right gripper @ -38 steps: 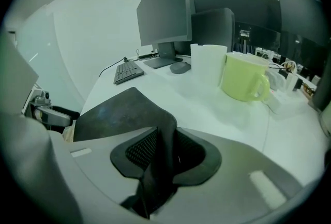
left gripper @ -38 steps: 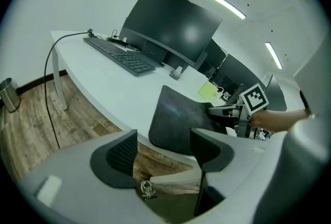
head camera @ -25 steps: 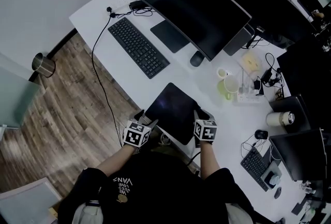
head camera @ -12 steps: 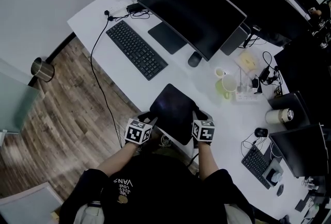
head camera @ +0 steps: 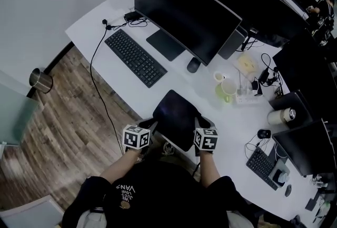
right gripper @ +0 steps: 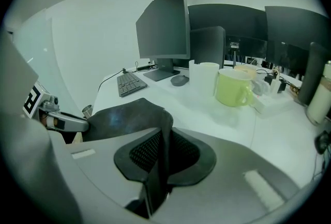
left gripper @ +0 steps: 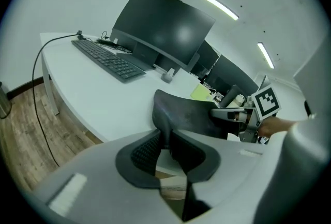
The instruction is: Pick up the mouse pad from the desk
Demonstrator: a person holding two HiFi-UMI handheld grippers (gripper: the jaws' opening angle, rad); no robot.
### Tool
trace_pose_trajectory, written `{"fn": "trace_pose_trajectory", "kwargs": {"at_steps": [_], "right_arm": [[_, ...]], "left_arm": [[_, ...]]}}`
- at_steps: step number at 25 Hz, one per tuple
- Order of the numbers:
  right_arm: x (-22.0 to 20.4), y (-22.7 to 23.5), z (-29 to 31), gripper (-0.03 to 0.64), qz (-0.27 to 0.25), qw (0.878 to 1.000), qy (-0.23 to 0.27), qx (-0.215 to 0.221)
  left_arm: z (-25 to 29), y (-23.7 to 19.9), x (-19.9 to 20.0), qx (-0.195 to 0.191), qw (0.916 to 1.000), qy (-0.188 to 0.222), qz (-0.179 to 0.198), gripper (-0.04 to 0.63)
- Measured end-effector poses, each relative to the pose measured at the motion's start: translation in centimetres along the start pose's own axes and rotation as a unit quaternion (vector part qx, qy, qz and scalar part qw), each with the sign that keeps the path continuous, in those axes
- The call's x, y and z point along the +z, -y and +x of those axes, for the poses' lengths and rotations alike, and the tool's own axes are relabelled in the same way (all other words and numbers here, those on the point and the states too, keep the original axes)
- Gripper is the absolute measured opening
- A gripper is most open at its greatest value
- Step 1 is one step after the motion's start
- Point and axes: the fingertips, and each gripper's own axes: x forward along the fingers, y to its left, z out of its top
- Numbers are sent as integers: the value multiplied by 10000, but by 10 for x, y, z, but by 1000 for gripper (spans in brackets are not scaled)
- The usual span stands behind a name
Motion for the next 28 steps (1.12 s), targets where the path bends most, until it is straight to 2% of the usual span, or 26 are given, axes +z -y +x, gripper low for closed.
{"fn": "trace_pose_trajectory", "kwargs": {"at_steps": [8,17,21,28], "right_arm": [[21,-8,-24,52,84,9993,362,-15],[53,-28,-52,52,145,9967,797,6],[74,-41,-69,52,139,9934,1139,23],[113,-66,-106,52,82,9835,1808,28]], "left_arm": [[-19,1,19,-128,9992,367,33,61],[-50,2,42,-239,9963,725,400,61],[-72,7,62,-314,9920,1027,662,61],[-115,14,100,-413,9798,1598,1126,61]]}}
